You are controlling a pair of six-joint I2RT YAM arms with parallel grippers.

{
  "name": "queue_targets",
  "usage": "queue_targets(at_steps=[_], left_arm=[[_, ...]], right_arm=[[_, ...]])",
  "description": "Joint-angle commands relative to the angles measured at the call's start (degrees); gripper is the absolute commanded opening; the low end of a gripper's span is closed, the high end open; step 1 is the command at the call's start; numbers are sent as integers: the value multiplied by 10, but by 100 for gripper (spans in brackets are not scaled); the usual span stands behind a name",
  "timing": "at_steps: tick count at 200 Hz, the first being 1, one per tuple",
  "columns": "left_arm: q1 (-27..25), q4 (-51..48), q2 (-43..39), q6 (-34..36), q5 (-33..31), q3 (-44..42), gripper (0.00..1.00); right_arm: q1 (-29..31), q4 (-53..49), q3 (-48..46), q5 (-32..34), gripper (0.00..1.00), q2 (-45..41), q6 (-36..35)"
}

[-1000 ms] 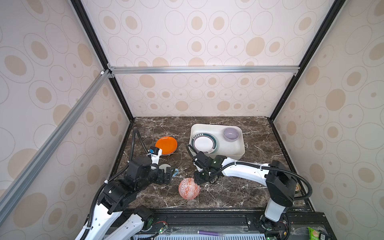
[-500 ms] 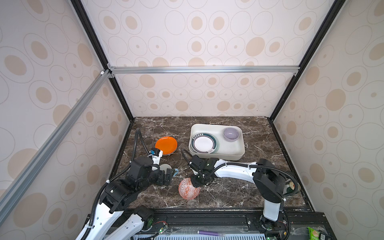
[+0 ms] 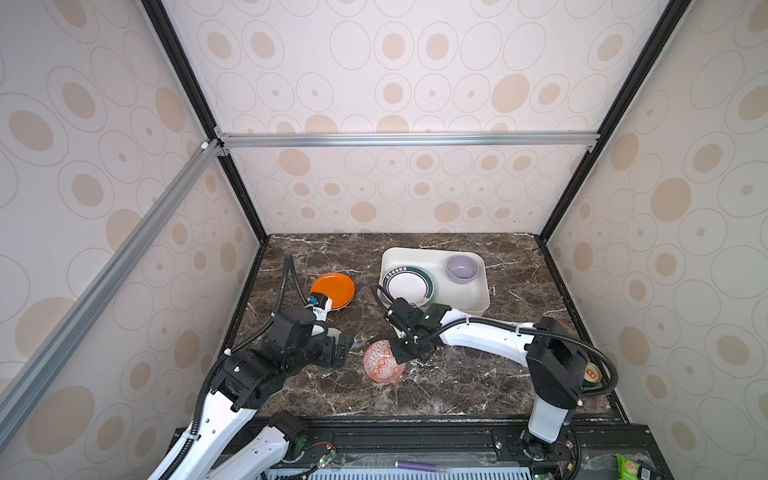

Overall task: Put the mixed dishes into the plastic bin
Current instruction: 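Move the right gripper to the red patterned bowl and grasp its rim, then lift the red patterned bowl and carry it onto the lavender bowl in the bin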

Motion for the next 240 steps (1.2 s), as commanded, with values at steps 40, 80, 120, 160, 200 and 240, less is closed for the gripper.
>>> queue_targets(at_steps=[40,80,120,160,200,240], left_arm=[[-2,113,86,6,74,18,99],[-2,179,201,20,89,52,99],[-2,223,321,32,123,114,99],[-3,238,408,46,135,169,99],[-3,246,460,51,141,201,99],[-3,255,490,50,154,210,99]], right_arm=[[-173,-85,84,35,8,-77,-98],[-305,-101,180,9,8,-24,-145],[-399,-107,293,-30,9,85,-162],[-460,-122,397,-63,8,196,-160],[-487,-131,456,-79,9,257,-160],[-487,-139,478,-92,12,288,-168]])
